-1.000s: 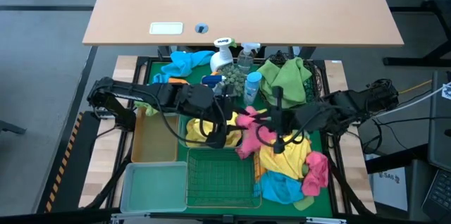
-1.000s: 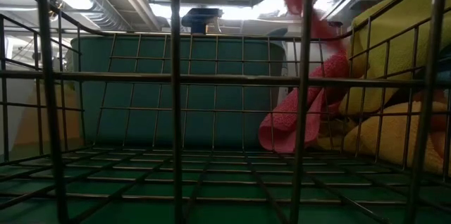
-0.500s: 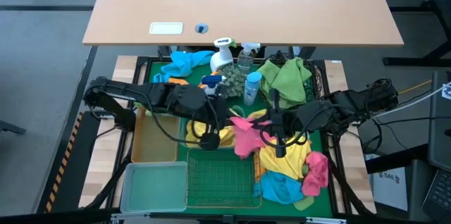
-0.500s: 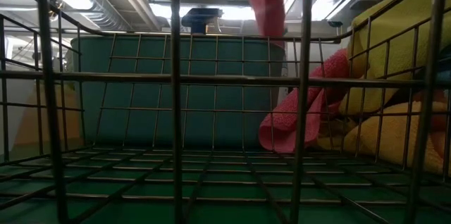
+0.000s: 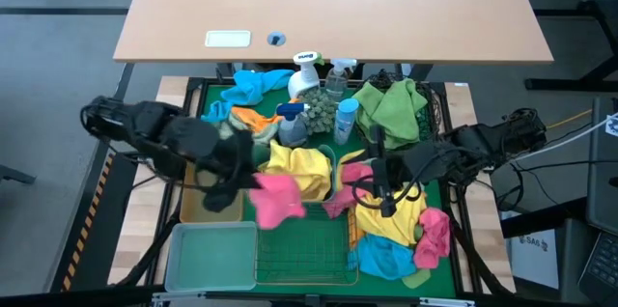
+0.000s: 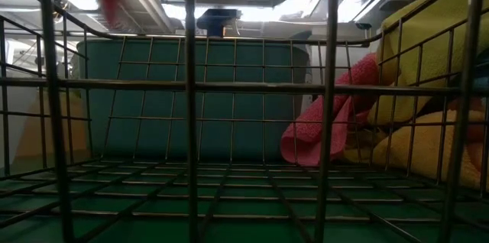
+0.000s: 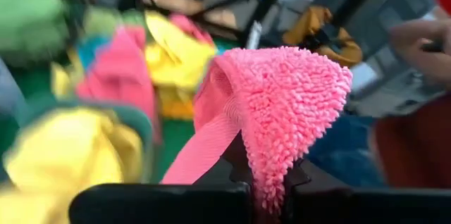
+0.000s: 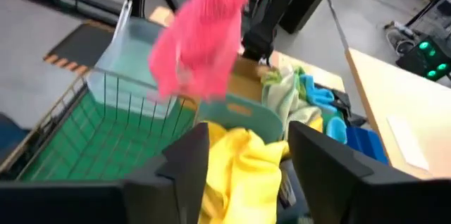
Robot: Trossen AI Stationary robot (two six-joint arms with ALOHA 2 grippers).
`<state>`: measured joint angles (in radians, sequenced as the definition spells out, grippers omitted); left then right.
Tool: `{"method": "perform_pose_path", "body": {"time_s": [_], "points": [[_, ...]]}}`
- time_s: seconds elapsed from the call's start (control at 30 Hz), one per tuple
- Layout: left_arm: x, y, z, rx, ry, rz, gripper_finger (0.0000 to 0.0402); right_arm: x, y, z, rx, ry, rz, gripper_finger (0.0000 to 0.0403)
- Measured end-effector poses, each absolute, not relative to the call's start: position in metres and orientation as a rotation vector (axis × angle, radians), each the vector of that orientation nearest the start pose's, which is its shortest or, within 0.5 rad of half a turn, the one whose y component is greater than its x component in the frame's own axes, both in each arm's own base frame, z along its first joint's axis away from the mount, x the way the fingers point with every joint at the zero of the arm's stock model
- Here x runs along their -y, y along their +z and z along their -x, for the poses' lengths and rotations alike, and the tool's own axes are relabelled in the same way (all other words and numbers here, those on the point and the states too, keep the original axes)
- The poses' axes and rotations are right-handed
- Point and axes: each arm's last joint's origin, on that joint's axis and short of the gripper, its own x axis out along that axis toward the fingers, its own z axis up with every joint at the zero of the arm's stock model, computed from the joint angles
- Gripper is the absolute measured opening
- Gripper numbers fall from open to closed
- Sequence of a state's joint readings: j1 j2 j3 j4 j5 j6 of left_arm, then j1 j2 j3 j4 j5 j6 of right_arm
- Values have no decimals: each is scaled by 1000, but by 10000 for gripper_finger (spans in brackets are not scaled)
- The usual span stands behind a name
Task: Sort microfiber towel by color & place in baskets
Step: Put the pink microfiber towel into the transparent bin
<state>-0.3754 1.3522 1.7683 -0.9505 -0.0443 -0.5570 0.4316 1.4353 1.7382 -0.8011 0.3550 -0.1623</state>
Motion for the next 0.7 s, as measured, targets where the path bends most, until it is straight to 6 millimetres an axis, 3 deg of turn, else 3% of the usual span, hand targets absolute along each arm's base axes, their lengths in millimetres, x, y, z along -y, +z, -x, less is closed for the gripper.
{"method": "perform_pose_path", "body": {"time_s": [0.3,0.47,0.7], "points": [[118,461,-187,-873,-248,702,4,-107,440,-256,-577,121,399,204],[140,450,-182,-985,-173,758,5,-105,434,-252,-650,110,379,204],[180,422,-181,-1114,-16,707,5,-103,425,-244,-771,105,267,204]]}}
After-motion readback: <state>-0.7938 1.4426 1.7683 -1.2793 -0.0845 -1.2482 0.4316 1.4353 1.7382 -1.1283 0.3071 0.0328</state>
